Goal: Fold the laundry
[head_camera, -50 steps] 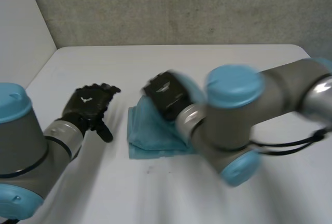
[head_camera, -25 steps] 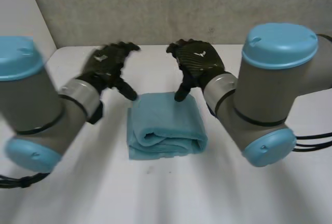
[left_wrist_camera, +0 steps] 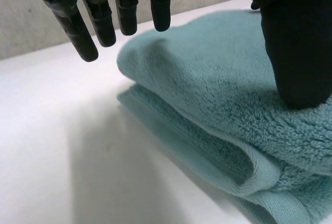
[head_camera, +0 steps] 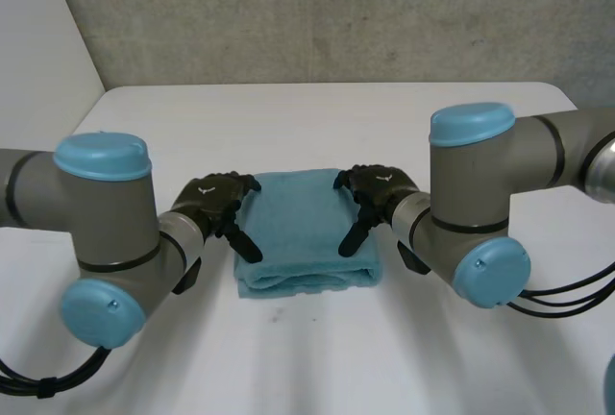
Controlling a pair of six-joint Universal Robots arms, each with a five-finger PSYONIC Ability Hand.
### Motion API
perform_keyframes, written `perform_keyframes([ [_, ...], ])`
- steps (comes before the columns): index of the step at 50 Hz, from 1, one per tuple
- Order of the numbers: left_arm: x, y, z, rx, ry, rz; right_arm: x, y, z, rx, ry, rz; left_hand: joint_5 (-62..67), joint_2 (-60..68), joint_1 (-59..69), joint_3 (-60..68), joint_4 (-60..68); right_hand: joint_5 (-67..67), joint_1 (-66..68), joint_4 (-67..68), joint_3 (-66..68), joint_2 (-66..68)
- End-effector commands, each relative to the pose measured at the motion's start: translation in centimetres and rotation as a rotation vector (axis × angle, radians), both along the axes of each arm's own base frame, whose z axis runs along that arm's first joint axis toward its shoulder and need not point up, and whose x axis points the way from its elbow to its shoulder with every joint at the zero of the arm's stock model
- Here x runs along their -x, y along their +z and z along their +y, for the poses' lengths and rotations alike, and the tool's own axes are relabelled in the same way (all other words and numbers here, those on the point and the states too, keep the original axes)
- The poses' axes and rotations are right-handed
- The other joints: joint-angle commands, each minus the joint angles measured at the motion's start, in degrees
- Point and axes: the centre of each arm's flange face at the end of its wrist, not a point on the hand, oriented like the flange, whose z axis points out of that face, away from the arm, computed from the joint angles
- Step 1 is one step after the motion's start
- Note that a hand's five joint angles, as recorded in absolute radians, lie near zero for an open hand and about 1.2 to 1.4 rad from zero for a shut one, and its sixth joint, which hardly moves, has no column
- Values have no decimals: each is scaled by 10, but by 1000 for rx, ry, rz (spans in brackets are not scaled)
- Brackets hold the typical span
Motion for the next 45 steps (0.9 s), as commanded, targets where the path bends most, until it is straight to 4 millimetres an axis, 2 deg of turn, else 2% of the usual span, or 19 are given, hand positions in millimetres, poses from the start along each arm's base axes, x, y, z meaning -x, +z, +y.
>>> perform_keyframes([
  [1, 3, 60, 6, 156, -21, 64, 20, 63, -8, 124, -61, -73, -10, -8, -9, -7, -9, -33, -18, -33, -24, -26],
  [2, 3, 72, 6, 185, -19, 81, 29, 79, -11, 160, -88, -90, -12, -10, -11, -8, -11, -33, -18, -33, -24, -26],
  [3, 2, 94, 6, 237, -16, 110, 35, 88, -12, 179, -103, -99, -12, -10, -11, -8, -11, -33, -18, -33, -24, -26],
  [4, 2, 94, 6, 238, -16, 110, 40, 98, -13, 199, -117, -109, -12, -10, -11, -8, -11, -33, -18, -33, -24, -26],
  [5, 1, 104, 6, 260, -14, 120, 46, 108, -13, 222, -132, -118, -12, -10, -11, -8, -11, -33, -18, -33, -24, -26],
  [6, -5, 133, 9, 311, -4, 145, 59, 128, -14, 264, -171, -134, -19, -17, -17, -15, -17, -33, -18, -33, -24, -26],
  [9, -12, 159, 15, 339, 5, 156, 81, 151, -15, 317, -228, -150, -20, -18, -19, -17, -19, -33, -18, -33, -24, -26],
  [10, -17, 171, 20, 341, 7, 151, 94, 164, -13, 345, -257, -157, -20, -18, -19, -17, -19, -33, -18, -33, -24, -26],
  [11, -17, 171, 20, 341, 7, 151, 100, 170, -12, 361, -271, -162, -20, -18, -19, -17, -19, -33, -18, -33, -24, -26],
  [14, -31, 193, 34, 327, 14, 142, 113, 188, -7, 417, -294, -174, -34, -32, -33, -30, -32, -33, -18, -33, -24, -26],
  [15, -34, 196, 35, 325, 17, 139, 120, 199, -4, 453, -311, -166, -34, -32, -33, -30, -32, -33, -18, -33, -24, -26],
  [17, -39, 203, 39, 340, 17, 147, 126, 207, 0, 484, -319, -158, -34, -32, -33, -30, -32, -33, -18, -33, -24, -26],
  [22, -45, 212, 46, 362, -3, 164, 127, 209, 2, 494, -322, -150, -34, -32, -33, -30, -32, -33, -18, -33, -24, -26],
  [31, -45, 204, 46, 337, -9, 157, 124, 202, 6, 475, -307, -141, -42, -40, -41, -39, -41, -33, -18, -33, -24, -26],
  [45, -48, 204, 32, 409, 16, 179, 123, 195, 3, 471, -291, -103, -40, -38, -39, -37, -39, -33, -18, -33, -24, -26],
])
